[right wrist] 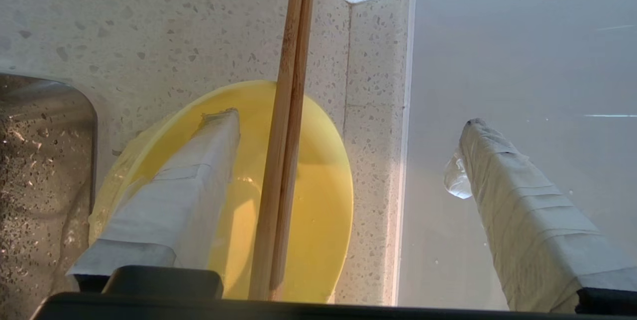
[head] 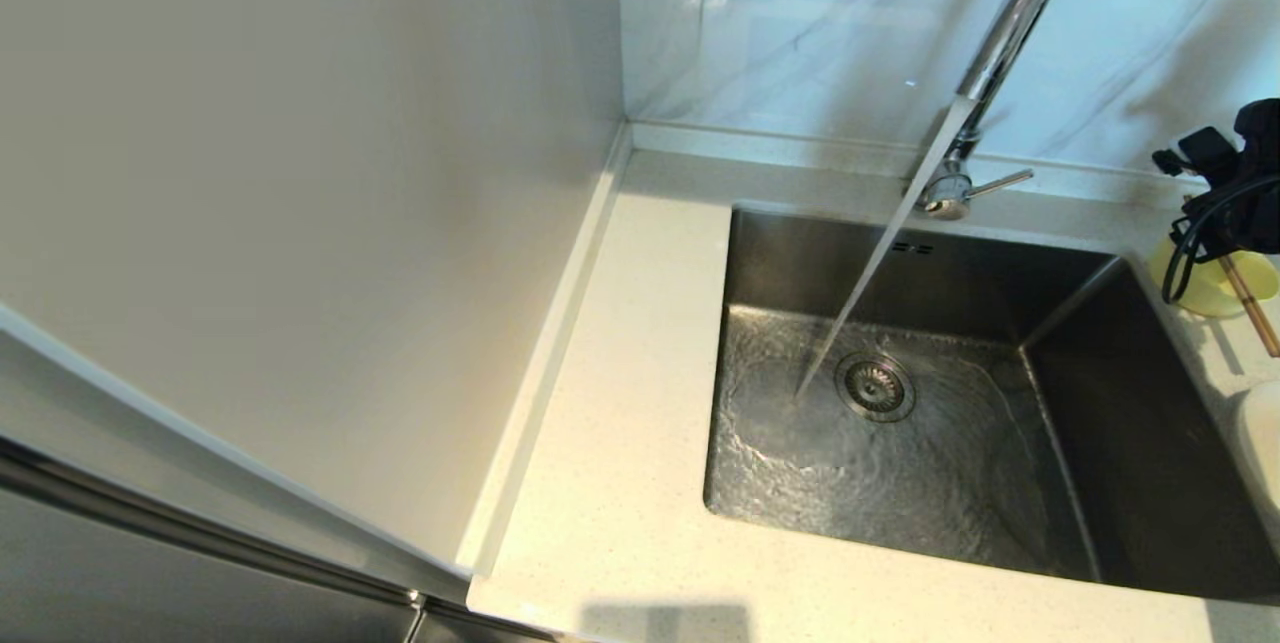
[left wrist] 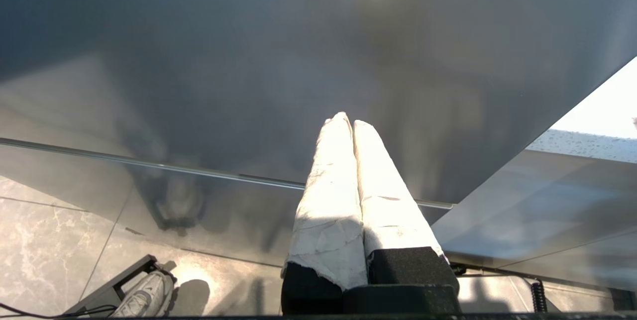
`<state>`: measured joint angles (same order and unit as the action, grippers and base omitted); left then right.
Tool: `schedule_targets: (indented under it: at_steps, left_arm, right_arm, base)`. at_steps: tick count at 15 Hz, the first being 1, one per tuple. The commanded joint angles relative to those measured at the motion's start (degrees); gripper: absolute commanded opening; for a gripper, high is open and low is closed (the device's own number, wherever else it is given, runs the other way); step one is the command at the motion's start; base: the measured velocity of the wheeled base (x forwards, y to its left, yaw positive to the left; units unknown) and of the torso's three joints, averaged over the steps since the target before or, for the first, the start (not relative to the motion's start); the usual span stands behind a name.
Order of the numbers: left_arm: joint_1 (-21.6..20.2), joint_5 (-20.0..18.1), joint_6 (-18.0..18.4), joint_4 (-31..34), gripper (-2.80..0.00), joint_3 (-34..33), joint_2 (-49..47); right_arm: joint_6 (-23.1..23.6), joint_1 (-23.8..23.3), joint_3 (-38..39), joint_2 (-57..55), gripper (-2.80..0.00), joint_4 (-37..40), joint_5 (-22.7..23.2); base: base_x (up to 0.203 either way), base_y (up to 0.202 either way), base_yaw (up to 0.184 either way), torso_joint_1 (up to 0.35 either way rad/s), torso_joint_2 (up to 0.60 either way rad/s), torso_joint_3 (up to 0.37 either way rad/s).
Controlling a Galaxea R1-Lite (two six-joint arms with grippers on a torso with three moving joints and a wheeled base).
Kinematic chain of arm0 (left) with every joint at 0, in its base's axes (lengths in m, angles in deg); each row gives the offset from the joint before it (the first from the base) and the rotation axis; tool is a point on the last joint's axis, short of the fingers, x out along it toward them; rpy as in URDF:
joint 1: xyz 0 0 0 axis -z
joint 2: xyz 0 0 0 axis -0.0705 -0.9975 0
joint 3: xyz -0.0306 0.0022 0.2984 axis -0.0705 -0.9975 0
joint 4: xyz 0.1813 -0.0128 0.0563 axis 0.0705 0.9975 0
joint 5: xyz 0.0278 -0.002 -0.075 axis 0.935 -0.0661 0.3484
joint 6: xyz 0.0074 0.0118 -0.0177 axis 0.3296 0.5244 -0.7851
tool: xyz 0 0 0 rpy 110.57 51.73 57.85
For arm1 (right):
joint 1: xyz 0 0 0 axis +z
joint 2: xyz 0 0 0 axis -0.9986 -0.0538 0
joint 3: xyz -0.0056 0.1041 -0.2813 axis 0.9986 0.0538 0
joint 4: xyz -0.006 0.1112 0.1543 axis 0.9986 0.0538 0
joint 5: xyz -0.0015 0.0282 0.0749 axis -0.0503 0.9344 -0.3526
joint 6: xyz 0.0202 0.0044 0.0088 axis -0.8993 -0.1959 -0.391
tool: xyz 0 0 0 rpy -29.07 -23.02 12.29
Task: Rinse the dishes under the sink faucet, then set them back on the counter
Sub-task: Place the chopsticks on the bowl, then pick up the plate
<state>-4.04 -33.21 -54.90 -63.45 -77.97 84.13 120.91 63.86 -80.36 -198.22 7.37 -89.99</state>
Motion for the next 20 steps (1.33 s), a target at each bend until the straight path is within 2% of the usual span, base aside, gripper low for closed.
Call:
schedule_targets:
  at_steps: [1, 20]
  left_arm:
    - [0.00, 0.00, 0.01, 0.00, -2.80, 0.00, 0.00]
    - [0.00, 0.00, 0.01, 0.00, -2.80, 0.00, 0.00]
  right_arm:
    - [0.25, -0.41, 0.03, -0.11, 0.00, -0.13, -0.09]
    - [-0.10, -1.56, 1.23, 2.97, 0.00, -0.30, 3.91]
  base:
    - [0.000, 0.000, 0.000, 0.000, 0.00, 0.000]
    - [0.000, 0.000, 0.000, 0.000, 0.00, 0.000]
